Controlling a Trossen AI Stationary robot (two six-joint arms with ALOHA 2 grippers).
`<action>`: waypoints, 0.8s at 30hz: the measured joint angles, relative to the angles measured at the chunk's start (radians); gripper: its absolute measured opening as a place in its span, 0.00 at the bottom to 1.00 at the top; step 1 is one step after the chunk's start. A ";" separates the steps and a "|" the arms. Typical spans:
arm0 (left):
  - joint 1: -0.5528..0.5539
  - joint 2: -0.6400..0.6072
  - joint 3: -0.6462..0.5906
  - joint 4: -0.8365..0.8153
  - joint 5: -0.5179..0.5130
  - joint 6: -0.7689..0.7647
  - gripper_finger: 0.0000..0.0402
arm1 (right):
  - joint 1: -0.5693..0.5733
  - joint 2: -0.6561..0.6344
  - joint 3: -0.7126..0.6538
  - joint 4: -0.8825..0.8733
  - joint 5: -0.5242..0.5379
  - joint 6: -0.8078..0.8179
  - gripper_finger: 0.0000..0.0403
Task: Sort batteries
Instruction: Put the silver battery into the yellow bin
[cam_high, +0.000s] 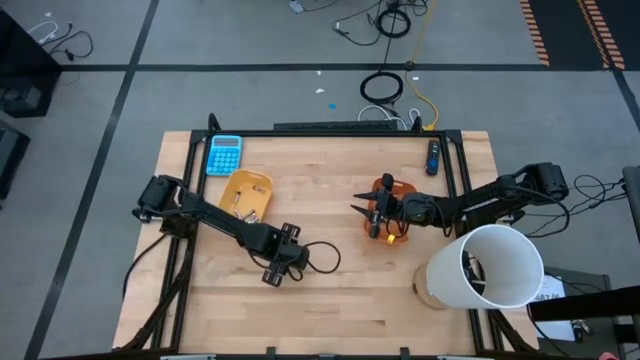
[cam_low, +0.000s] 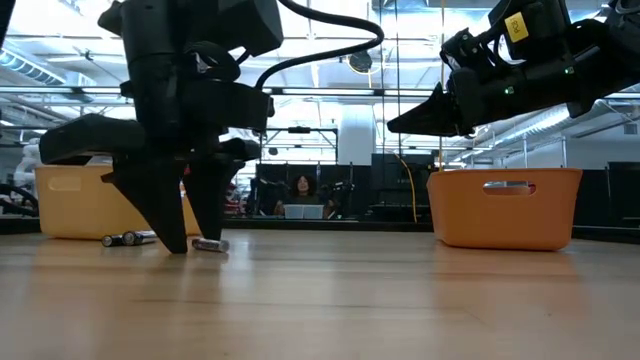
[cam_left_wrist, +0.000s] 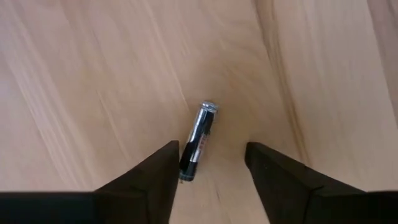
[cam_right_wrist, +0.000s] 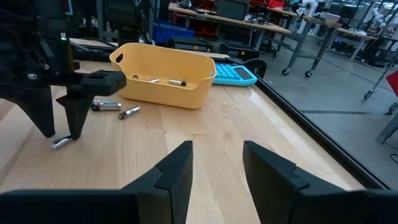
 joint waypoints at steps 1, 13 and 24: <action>0.000 0.000 0.000 0.000 0.001 0.000 0.47 | 0.000 0.000 0.000 0.000 0.000 0.000 0.33; -0.001 0.001 -0.001 0.030 0.004 -0.029 0.04 | 0.000 0.000 0.000 0.001 0.000 0.000 0.33; 0.024 -0.116 0.143 -0.289 0.007 -0.275 0.04 | 0.000 0.000 0.000 -0.003 0.000 0.002 0.33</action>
